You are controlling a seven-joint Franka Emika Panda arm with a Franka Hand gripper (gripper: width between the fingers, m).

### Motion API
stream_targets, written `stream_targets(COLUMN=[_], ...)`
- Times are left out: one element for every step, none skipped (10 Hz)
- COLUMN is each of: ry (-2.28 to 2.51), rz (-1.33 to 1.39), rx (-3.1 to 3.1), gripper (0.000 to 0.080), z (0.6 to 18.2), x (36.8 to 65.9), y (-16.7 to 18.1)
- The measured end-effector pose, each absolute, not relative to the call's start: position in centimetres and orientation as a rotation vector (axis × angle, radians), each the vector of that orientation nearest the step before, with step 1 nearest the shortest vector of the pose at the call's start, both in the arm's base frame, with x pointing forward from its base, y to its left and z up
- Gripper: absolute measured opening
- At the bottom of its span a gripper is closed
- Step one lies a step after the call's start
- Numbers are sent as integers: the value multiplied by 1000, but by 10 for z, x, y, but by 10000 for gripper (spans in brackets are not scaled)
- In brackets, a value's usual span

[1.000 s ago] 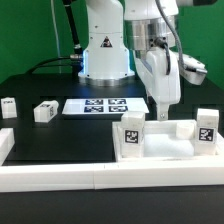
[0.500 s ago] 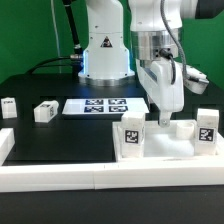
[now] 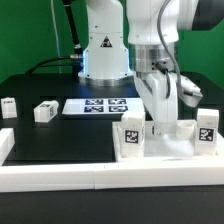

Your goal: Assemble square table

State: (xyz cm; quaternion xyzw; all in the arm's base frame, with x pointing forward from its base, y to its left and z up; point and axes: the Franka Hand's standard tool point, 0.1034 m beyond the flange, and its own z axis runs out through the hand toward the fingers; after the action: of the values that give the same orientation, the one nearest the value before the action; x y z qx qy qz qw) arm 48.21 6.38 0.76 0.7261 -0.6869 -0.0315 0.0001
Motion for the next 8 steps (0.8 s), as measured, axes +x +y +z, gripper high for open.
stream_targets(ry=[-2154, -2152, -2151, -2151, -2150, -2150, -2150, -2161], rz=[-115, -114, -114, -114, -114, -114, -114, -96], rx=[2279, 2282, 2281, 2282, 2282, 2282, 2282, 2281], gripper=[648, 639, 639, 479, 280, 280, 64, 64], z=[7, 7, 7, 7, 7, 7, 7, 8], x=[483, 483, 482, 482, 482, 482, 482, 485], y=[66, 66, 65, 65, 65, 65, 65, 63])
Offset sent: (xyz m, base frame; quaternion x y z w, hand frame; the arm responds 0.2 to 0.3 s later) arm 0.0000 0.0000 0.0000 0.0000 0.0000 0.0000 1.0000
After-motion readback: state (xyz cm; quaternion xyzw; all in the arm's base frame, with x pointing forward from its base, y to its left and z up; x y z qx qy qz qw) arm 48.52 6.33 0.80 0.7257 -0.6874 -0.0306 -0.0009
